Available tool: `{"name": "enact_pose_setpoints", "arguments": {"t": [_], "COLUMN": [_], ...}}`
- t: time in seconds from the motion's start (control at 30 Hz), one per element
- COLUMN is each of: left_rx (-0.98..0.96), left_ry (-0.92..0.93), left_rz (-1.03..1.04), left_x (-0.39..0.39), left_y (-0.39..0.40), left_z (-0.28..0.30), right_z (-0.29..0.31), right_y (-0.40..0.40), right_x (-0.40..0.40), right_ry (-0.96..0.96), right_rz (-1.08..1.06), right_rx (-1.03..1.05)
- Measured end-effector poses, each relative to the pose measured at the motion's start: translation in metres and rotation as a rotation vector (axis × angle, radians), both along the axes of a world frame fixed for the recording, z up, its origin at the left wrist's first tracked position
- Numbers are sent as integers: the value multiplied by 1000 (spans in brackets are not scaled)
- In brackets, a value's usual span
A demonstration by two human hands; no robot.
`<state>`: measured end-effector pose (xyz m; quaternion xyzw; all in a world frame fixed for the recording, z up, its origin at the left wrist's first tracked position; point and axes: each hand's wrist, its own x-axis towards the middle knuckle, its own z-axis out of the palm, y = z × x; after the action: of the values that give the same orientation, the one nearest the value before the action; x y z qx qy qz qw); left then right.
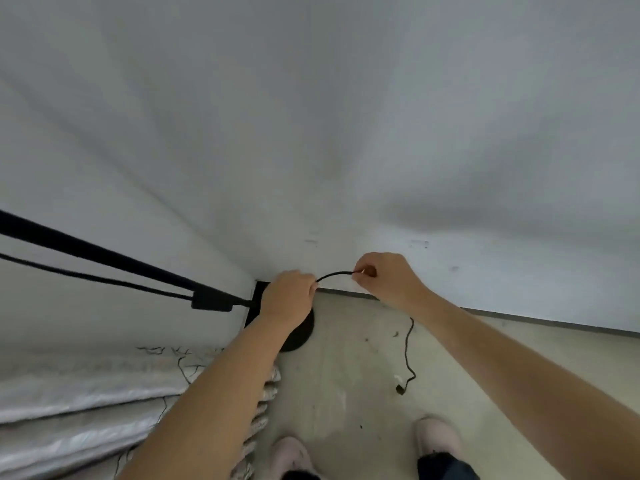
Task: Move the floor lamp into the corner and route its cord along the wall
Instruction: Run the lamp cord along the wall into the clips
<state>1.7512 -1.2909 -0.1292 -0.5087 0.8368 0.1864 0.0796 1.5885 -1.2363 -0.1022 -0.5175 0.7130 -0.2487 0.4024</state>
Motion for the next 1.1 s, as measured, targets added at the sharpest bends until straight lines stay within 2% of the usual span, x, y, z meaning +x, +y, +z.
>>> {"name": "enact_pose_setpoints", "arguments": {"t": [0.2, 0.47, 0.6, 0.7, 0.77, 0.97, 1.1], "left_rx": [-94, -214, -421, -803, -954, -1063, -1158], "left_ry": [-150, -488, -398, -257, -230, -188, -130], "left_rz": [-105, -41, -68, -233, -309, -390, -435], "left_x": [9, 7, 15, 21, 23, 30, 24], "left_y": [-53, -109, -115, -110, -111, -103, -107], "left_z": [-65, -119, -154, -162, -170, -184, -182], "right_z": [-63, -149, -172, -181, -185, -185, -179], "right_y": [-47, -93, -104, -108, -110, -107, -110], "right_x": [22, 30, 27, 26, 28, 35, 37], "right_ry": [175, 310, 434, 562, 640, 752, 837], "right_rz": [9, 81, 149, 160, 171, 160, 130], "right_rx": [-66, -291, -425, -545, -626, -699, -652]}}
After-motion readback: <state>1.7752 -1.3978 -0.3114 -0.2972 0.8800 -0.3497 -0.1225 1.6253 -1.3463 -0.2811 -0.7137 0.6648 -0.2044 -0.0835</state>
